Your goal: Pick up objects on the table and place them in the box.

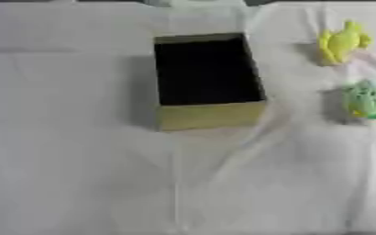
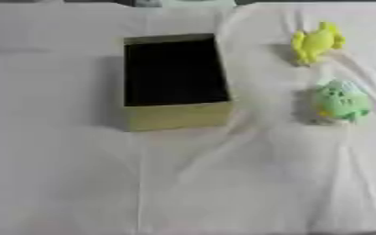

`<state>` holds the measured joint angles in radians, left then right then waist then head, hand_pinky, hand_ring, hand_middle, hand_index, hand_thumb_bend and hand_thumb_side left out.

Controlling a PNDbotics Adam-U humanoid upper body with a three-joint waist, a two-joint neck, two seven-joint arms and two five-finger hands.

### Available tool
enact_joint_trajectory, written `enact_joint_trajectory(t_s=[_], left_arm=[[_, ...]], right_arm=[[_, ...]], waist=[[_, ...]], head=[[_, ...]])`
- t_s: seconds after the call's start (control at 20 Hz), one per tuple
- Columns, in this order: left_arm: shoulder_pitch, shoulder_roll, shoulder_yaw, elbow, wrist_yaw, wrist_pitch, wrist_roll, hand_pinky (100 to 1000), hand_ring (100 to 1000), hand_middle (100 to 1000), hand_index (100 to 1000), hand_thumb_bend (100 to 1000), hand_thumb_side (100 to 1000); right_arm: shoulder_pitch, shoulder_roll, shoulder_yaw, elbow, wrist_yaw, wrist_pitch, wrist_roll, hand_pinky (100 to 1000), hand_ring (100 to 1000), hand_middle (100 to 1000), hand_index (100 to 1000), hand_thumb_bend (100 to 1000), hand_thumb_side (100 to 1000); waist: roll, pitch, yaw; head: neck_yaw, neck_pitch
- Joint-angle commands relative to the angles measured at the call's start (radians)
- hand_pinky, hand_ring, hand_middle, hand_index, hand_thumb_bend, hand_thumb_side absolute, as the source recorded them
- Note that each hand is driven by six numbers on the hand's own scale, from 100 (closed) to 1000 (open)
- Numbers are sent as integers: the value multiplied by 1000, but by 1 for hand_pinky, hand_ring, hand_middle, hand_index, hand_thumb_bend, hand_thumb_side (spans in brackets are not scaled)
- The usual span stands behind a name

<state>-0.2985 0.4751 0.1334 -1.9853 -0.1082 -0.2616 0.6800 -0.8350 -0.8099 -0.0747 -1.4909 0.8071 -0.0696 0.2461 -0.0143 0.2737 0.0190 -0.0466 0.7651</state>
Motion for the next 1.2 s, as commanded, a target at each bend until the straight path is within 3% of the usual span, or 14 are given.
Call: enact_joint_trajectory(t_s=[0.05,0.6,0.85,1.0,1.05,1.1,1.15,1.2], left_arm=[[-4,15,13,-15,-5,-2,-3,556,570,652,761,179,759],[-7,17,10,-15,-5,-6,-10,552,561,642,750,177,757],[-8,17,9,-15,-3,-6,-13,552,560,642,748,176,757],[-12,18,7,-15,-2,-7,-15,553,561,643,748,176,756],[-13,18,6,-15,-2,-7,-16,552,560,643,747,176,756],[-13,18,6,-15,-1,-7,-17,552,560,643,747,176,756],[-14,18,5,-15,-1,-7,-18,552,560,643,747,176,756],[-14,18,5,-15,0,-7,-18,553,561,643,748,176,756]], right_arm=[[-13,-29,-17,-15,-7,0,-4,861,826,721,752,100,506],[-16,-37,3,0,1,-9,17,866,832,732,757,100,514],[-11,-52,34,28,13,-32,56,878,854,767,806,100,517],[-2,-70,70,53,30,-64,94,888,874,800,859,125,474],[1,-75,83,61,36,-77,109,899,890,825,885,264,398],[3,-79,95,69,43,-91,124,901,893,829,889,286,387],[6,-83,108,78,51,-106,139,912,909,856,905,436,299],[8,-86,120,86,59,-122,155,914,912,861,906,488,255]], waist=[[0,-14,-1],[-4,-12,8],[-4,-12,10],[-5,-12,12],[-5,-12,13],[-5,-12,14],[-5,-12,14],[-5,-12,15]], head=[[2,5],[-10,5],[-32,5],[-35,5],[-35,5],[-35,5],[-35,5],[-36,5]])
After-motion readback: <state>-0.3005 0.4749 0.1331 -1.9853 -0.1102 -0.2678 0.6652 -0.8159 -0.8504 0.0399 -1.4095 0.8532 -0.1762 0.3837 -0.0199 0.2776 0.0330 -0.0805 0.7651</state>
